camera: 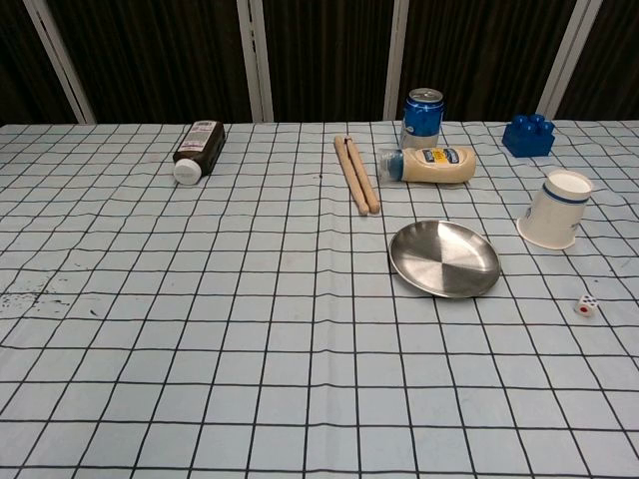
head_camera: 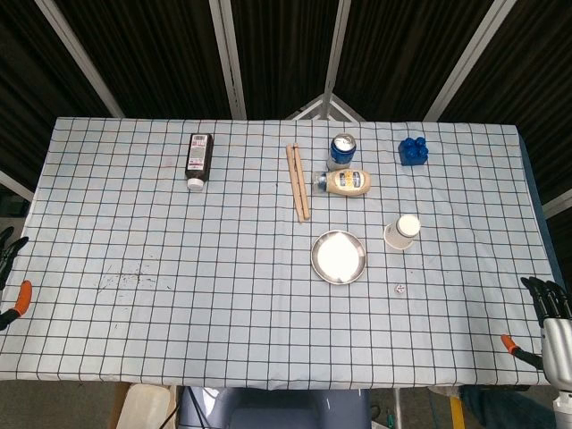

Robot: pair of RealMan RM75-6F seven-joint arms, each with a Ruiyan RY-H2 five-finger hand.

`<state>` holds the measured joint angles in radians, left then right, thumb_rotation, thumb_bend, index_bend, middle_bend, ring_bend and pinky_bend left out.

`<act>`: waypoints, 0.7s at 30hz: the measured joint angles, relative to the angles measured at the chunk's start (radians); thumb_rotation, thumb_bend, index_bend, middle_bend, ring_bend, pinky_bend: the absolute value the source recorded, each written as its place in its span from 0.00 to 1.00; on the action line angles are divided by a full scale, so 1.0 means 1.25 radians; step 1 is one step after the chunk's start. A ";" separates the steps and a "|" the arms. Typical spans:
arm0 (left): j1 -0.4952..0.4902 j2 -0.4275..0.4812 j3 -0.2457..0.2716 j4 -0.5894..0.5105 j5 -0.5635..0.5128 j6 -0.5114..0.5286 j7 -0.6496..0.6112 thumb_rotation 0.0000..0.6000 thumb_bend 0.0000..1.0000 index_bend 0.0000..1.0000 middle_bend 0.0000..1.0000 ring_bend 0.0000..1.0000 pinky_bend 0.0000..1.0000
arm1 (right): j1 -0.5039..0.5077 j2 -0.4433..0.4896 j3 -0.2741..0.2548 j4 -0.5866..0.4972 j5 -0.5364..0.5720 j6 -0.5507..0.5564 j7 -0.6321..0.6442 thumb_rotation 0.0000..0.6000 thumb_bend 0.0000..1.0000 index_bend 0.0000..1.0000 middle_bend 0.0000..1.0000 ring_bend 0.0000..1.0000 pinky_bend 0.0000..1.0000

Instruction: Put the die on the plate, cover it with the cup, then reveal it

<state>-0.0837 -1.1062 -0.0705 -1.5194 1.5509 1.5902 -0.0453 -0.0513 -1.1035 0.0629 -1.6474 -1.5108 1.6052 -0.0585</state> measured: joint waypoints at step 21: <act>-0.002 -0.002 0.004 -0.005 0.004 -0.006 0.015 1.00 0.71 0.10 0.00 0.00 0.00 | 0.001 0.002 -0.007 -0.001 -0.003 -0.012 -0.002 1.00 0.03 0.15 0.18 0.13 0.00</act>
<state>-0.0863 -1.1089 -0.0653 -1.5258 1.5564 1.5827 -0.0263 -0.0502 -1.1013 0.0537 -1.6487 -1.5142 1.5901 -0.0607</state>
